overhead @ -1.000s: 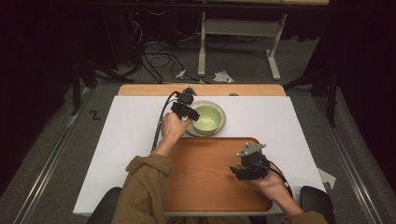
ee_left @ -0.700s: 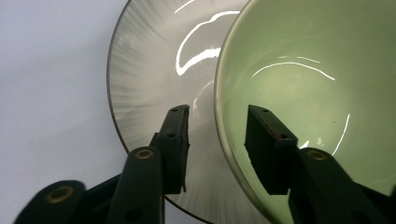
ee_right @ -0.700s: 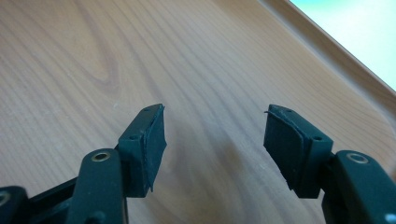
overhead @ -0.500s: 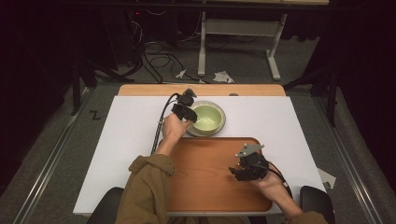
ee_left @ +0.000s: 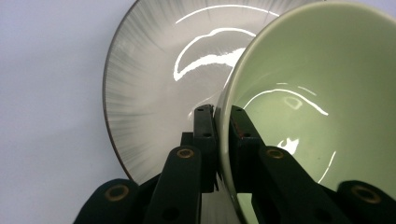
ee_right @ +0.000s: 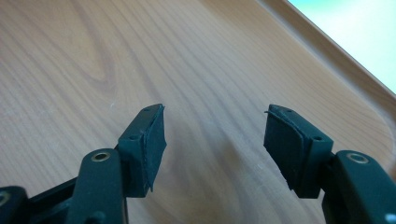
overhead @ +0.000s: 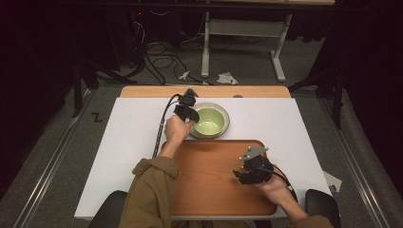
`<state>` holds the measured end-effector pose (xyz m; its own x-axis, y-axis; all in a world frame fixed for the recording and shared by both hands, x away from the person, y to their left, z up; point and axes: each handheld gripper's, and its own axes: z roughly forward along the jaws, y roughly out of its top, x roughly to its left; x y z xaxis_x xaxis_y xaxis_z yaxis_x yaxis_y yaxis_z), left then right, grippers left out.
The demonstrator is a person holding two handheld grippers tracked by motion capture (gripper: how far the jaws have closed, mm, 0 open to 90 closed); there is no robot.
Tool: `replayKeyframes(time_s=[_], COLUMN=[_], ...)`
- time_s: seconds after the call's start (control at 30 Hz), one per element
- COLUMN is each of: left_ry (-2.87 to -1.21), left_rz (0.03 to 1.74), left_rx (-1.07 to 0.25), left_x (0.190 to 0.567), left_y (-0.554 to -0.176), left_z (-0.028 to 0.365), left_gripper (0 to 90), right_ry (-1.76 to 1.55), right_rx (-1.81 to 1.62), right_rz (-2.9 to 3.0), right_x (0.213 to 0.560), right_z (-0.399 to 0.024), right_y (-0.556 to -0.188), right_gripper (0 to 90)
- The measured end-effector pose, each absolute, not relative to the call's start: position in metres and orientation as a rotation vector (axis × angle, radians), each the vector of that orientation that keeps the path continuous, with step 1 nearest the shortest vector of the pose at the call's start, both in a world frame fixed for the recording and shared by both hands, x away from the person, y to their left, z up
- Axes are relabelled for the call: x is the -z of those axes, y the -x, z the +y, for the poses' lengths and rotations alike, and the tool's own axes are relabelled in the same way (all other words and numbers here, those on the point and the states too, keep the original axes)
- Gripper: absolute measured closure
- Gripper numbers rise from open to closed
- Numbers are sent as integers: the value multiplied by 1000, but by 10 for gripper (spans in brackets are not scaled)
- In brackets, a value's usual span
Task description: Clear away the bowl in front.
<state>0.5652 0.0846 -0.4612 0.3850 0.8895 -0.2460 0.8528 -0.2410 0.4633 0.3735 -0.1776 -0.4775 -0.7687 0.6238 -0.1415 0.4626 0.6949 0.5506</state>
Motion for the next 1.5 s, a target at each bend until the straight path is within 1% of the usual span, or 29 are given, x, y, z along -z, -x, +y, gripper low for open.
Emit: replayKeyframes(time_s=[0.07, 0.27, 0.67, 1.07, 1.2, 1.5], left_ry=[-2114, -2102, -2070, -2106, -2083, -2081], left_rz=[1495, 1472, 1424, 1352, 1348, 1293], left_rx=[-82, -138, -149, -133, -71, -48], left_x=[461, 453, 434, 420, 420, 412], left_y=[-565, -561, -551, -540, -539, -528], left_z=[86, 85, 89, 93, 96, 98], left_gripper=[830, 826, 823, 822, 823, 823], right_ry=[-857, -855, -853, -852, -856, -858], right_rx=[-714, -712, -708, -706, -715, -708], right_rz=[2590, 2588, 2598, 2599, 2596, 2601], right_x=[478, 478, 478, 479, 479, 478], right_z=[-178, -178, -177, -175, -177, -177], right_y=[-374, -373, -373, -374, -374, -374], right_gripper=[387, 387, 386, 386, 386, 386])
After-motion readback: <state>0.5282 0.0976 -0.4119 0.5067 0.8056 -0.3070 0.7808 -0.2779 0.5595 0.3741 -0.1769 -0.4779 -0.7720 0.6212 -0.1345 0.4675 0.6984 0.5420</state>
